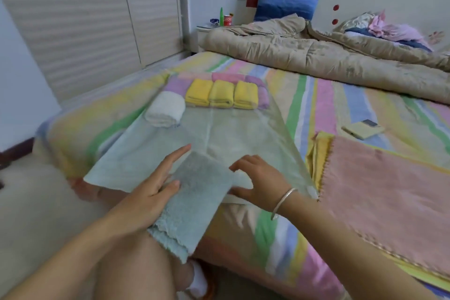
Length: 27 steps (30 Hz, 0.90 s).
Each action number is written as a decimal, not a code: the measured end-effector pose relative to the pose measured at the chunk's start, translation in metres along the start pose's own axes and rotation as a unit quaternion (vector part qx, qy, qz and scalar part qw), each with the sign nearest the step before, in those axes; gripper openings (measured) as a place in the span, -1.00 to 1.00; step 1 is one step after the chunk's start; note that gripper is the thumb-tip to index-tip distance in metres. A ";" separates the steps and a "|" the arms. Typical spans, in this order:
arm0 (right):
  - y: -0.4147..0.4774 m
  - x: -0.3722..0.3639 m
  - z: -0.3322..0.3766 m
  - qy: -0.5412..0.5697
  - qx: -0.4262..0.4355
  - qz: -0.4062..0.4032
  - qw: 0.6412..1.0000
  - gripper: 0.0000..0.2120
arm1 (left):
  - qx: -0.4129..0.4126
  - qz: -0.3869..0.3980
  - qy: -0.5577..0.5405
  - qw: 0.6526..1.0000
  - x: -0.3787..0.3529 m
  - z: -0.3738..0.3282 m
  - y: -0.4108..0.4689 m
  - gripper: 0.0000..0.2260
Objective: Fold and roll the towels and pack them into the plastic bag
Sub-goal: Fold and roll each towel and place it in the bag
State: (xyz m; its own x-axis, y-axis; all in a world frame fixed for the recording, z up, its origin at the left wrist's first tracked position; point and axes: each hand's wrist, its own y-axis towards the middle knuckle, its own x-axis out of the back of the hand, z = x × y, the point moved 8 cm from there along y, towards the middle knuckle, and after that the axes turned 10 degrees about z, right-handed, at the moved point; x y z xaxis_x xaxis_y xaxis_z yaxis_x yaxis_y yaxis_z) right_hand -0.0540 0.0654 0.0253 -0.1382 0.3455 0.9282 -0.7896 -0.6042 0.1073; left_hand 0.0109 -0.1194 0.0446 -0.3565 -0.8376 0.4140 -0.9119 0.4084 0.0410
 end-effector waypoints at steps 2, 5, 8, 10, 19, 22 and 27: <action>0.007 -0.022 0.007 -0.082 0.029 0.052 0.995 -0.58 | -0.005 0.004 0.026 1.000 0.016 0.007 -0.012 -0.42; 0.014 -0.032 0.005 -0.113 0.021 0.069 0.991 -0.63 | 0.000 0.036 0.009 0.999 0.023 0.021 -0.020 -0.50; 0.016 -0.038 -0.002 -0.122 0.017 0.086 0.989 -0.68 | 0.013 0.037 -0.001 0.999 0.023 0.029 -0.024 -0.52; 0.015 -0.042 -0.005 -0.126 0.020 0.095 0.987 -0.69 | 0.014 0.032 0.002 0.999 0.023 0.033 -0.025 -0.51; 0.015 -0.029 -0.010 -0.103 -0.013 -0.015 0.994 -0.62 | 0.017 0.048 -0.014 0.999 0.011 0.035 -0.022 -0.51; 0.021 0.001 -0.012 -0.043 -0.060 -0.105 0.992 -0.77 | 0.002 0.080 -0.020 0.997 -0.011 0.024 -0.011 -0.53; 0.025 0.052 0.009 -0.024 -0.043 -0.200 0.978 -0.81 | -0.015 -0.002 -0.021 1.000 -0.014 0.018 0.031 -0.62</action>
State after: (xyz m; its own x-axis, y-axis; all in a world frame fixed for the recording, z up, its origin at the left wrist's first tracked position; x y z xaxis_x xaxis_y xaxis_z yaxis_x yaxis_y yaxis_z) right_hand -0.0753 0.0622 0.0796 0.2192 0.5073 0.8334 -0.8225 -0.3634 0.4376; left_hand -0.0161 -0.1015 0.0239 -0.3609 -0.8539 0.3749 -0.9075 0.4142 0.0698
